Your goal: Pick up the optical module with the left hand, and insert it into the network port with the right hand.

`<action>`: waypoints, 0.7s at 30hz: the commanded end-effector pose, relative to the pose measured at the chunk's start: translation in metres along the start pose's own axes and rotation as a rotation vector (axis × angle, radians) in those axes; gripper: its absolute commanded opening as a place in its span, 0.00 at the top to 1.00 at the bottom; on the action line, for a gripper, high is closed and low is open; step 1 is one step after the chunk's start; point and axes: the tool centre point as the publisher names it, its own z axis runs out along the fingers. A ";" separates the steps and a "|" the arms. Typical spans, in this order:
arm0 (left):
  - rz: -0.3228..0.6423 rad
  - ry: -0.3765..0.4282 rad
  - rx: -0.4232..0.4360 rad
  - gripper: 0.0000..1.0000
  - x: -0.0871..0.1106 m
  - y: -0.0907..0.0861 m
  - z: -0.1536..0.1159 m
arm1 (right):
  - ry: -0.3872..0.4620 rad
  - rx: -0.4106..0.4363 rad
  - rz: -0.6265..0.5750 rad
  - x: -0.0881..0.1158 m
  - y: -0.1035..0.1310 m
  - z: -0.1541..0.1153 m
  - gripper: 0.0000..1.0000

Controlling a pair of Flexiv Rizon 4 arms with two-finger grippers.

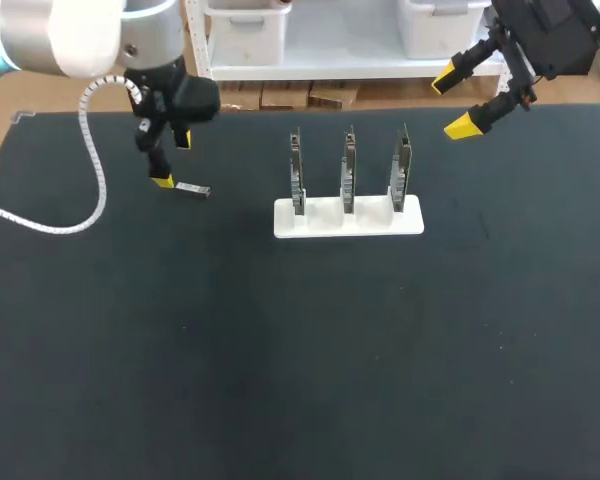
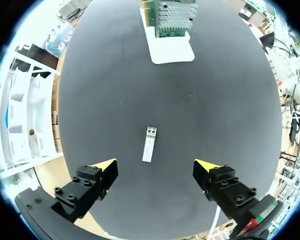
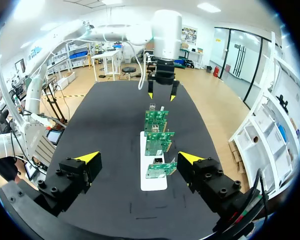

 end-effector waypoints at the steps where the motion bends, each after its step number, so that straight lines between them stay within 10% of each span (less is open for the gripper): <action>1: 0.010 -0.021 0.014 0.00 0.004 0.007 0.006 | 0.002 0.003 0.001 0.000 0.001 0.000 0.00; 21: 0.039 0.035 0.011 0.00 -0.004 0.016 0.035 | 0.002 0.003 0.001 0.000 0.001 0.000 0.00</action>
